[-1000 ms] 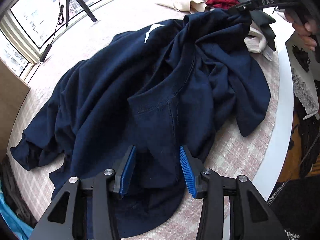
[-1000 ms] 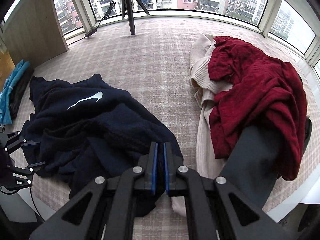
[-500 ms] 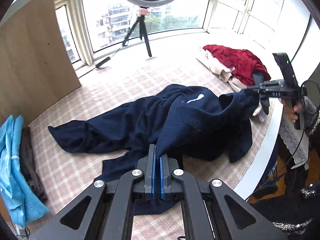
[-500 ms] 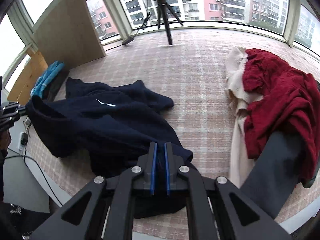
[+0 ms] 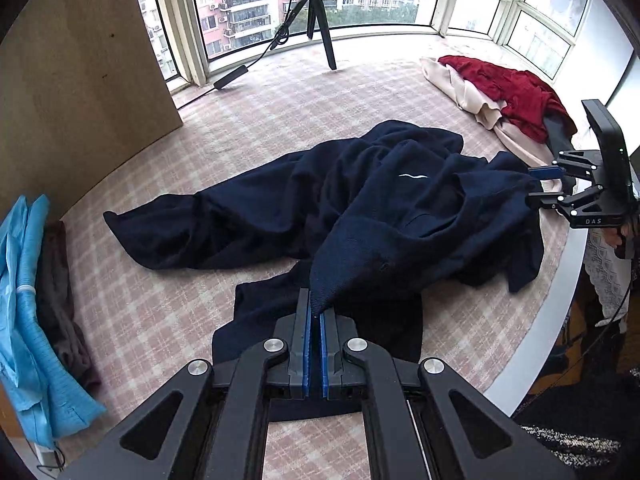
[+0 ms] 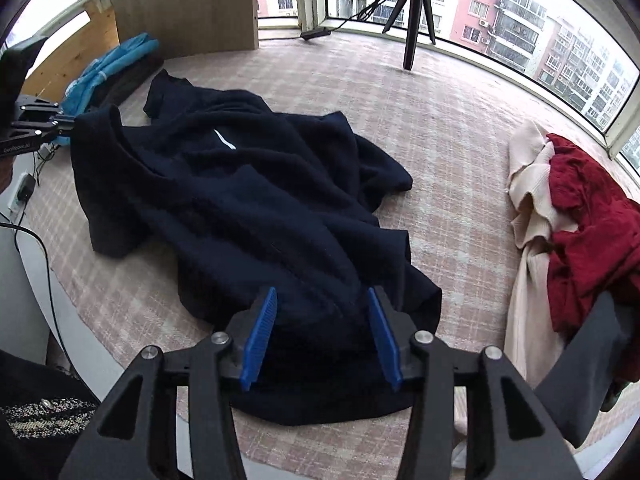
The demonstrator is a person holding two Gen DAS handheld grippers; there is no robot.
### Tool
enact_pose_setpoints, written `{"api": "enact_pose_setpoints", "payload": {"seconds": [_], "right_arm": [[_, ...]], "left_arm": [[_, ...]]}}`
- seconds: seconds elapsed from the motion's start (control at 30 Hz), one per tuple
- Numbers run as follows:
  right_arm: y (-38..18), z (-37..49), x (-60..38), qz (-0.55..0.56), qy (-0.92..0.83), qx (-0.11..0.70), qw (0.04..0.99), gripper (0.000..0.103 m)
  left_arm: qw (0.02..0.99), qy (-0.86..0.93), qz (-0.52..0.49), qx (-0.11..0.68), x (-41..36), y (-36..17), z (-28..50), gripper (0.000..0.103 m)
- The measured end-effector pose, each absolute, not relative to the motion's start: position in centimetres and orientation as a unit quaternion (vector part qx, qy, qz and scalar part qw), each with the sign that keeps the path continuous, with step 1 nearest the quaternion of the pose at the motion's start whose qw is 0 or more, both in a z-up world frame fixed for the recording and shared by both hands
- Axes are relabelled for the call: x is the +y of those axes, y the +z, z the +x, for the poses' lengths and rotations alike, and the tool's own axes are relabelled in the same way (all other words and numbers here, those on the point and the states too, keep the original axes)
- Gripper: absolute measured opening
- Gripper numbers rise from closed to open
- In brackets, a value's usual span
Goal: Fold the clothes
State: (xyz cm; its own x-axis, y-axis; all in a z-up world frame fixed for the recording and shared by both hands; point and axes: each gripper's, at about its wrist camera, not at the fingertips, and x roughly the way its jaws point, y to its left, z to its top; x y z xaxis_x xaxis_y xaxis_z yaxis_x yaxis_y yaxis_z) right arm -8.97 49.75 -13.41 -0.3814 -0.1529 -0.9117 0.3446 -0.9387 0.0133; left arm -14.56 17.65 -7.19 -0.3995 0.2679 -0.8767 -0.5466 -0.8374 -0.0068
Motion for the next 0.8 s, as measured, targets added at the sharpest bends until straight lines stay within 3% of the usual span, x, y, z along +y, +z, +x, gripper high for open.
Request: {"api": "enact_pose_setpoints", "payload": {"seconds": [0.03, 0.1, 0.2, 0.4, 0.53, 0.63, 0.8], "right_arm": [[-14.1, -9.2, 49.6, 0.542, -0.821, 0.1, 0.148, 0.04], [-13.0, -9.3, 49.5, 0.533, -0.827, 0.115, 0.134, 0.004], [-9.2, -9.4, 49.7, 0.495, -0.852, 0.125, 0.11, 0.004], [14.4, -9.8, 51.0, 0.263, -0.959, 0.098, 0.028, 0.004], [27.8, -6.7, 49.0, 0.134, -0.983, 0.129, 0.009, 0.004], [34.8, -3.6, 47.5, 0.076, -0.987, 0.139, 0.005, 0.004], [41.9, 2.0, 45.7, -0.007, -0.989, 0.146, 0.001, 0.004]], "left_arm": [[0.241, 0.836, -0.471, 0.144, 17.5, -5.3, -14.5, 0.003], [0.23, 0.859, -0.433, 0.148, 17.1, -1.5, -14.3, 0.003], [0.212, 0.889, -0.376, 0.153, 16.5, 4.2, -14.1, 0.002], [0.172, 0.938, -0.255, 0.16, 15.4, 15.5, -13.6, 0.003], [0.142, 0.962, -0.168, 0.162, 13.8, 24.9, -11.0, 0.003], [0.122, 0.973, -0.109, 0.162, 12.2, 31.9, -7.9, 0.003], [0.082, 0.98, -0.036, 0.175, 10.5, 38.9, -2.4, 0.003]]}}
